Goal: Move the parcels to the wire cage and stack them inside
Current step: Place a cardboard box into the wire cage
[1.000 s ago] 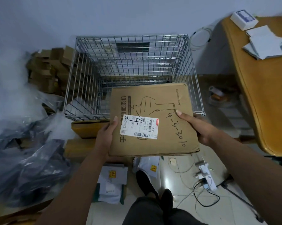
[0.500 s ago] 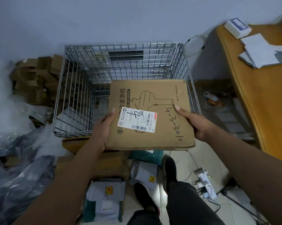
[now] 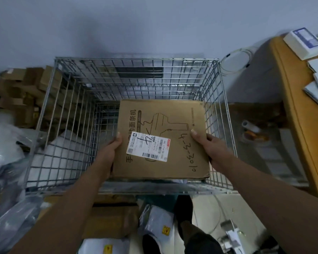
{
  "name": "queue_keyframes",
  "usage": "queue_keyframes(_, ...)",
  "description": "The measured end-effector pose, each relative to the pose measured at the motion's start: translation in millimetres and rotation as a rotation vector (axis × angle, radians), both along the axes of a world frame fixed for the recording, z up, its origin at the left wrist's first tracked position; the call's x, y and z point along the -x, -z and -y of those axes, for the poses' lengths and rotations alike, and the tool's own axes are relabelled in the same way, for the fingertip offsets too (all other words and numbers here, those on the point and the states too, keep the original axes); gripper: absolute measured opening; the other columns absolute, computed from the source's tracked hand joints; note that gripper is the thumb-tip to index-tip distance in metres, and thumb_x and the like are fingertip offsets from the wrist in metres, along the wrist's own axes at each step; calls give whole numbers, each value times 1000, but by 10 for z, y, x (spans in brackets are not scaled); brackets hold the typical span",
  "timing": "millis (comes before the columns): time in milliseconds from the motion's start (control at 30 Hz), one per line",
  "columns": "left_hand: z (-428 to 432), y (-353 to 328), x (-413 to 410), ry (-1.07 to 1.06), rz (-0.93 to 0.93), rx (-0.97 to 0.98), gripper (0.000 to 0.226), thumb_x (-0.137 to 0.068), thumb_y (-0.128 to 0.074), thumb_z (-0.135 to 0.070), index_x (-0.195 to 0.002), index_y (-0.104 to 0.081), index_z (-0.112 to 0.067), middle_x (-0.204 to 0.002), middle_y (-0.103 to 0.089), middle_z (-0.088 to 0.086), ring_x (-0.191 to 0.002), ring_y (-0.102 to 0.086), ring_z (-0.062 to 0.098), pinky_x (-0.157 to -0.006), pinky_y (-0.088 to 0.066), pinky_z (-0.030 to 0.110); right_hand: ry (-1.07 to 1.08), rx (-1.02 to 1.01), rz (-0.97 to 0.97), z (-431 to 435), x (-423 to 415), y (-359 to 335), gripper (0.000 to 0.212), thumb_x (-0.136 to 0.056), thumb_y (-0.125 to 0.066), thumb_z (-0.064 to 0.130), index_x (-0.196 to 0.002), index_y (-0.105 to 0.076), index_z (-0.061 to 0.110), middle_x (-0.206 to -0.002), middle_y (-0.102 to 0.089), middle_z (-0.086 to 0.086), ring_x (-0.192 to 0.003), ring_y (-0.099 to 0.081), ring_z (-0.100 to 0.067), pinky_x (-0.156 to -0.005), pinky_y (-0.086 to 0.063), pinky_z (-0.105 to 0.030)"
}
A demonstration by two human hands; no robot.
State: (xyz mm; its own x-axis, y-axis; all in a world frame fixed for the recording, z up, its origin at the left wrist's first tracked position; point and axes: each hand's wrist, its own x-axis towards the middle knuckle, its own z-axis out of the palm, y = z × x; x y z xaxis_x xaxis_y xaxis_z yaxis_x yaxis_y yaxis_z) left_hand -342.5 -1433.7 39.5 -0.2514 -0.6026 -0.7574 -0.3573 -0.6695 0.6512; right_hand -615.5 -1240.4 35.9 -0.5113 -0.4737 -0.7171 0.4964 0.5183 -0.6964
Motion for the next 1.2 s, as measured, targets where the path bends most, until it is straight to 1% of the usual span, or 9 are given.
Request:
queue_keyframes(100,274,414,320,-45,23,-20,40,-101,-58,-53,-127,-71,-25,-106,-81,6,-93,-79,30,-68,-64,46,33,-19,13,313,271,444,49,-84,-84,42,-123,-70,16,-109,-80,-7,-98,-78,-27,-86,-64,-45)
queue_keyframes(200,491,843,611,-62,42,-58,41,-102,-54,-56,-127,-70,-27,-107,-81,5,-88,-80,27,-60,-64,44,61,-19,23,607,523,918,46,-86,-83,41,-123,-70,17,-106,-80,-6,-90,-79,-24,-72,-65,-38)
queue_keyframes(300,692,1267,875,-45,49,-65,42,-102,-49,-59,-117,-73,-28,-103,-82,3,-84,-80,24,-55,-62,40,54,-15,19,864,794,1388,52,-87,-82,42,-130,-69,15,-112,-79,-8,-97,-78,-28,-86,-64,-47)
queue_keyframes(467,1045,1949,1297,3,70,-35,40,-108,-45,-52,-117,-72,-25,-104,-81,2,-87,-80,21,-62,-62,36,54,-20,-38,1217,1254,2051,63,-84,-82,52,-132,-66,15,-116,-77,-6,-98,-76,-25,-85,-63,-42)
queue_keyframes(600,1229,2388,1630,34,40,-34,41,-108,-43,-53,-121,-70,-25,-106,-81,1,-92,-79,22,-68,-61,37,42,-6,-90,1386,1567,2506,59,-85,-79,57,-129,-68,19,-115,-78,-4,-92,-77,-21,-74,-62,-34)
queue_keyframes(867,1354,3074,1990,60,40,-53,50,-105,-41,-61,-124,-69,-24,-103,-82,2,-90,-80,24,-73,-62,42,-5,-98,-127,1462,1811,3235,82,-89,-66,69,-150,-51,16,-139,-64,-8,-125,-63,-32,-111,-50,-53)
queue_keyframes(967,1335,3326,2048,84,56,-107,58,-101,-41,-68,-120,-73,-23,-106,-81,5,-99,-78,29,-87,-61,50,-4,-136,-161,1431,1832,3463,83,-92,-61,70,-155,-46,18,-147,-60,-6,-132,-59,-31,-115,-46,-52)
queue_keyframes(1100,1280,3660,2126,89,73,-130,56,-101,-41,-68,-115,-74,-24,-102,-82,5,-90,-79,26,-79,-62,45,-26,-185,-193,1380,1860,3731,80,-97,-57,66,-158,-40,16,-153,-54,-7,-137,-54,-30,-118,-42,-50)
queue_keyframes(1200,1207,3966,2154,87,92,-117,57,-103,-40,-65,-127,-69,-23,-115,-79,8,-101,-76,31,-87,-61,52,-65,-237,-258,1326,1877,3959,74,-101,-52,63,-155,-43,12,-150,-56,-11,-134,-55,-32,-116,-44,-48)
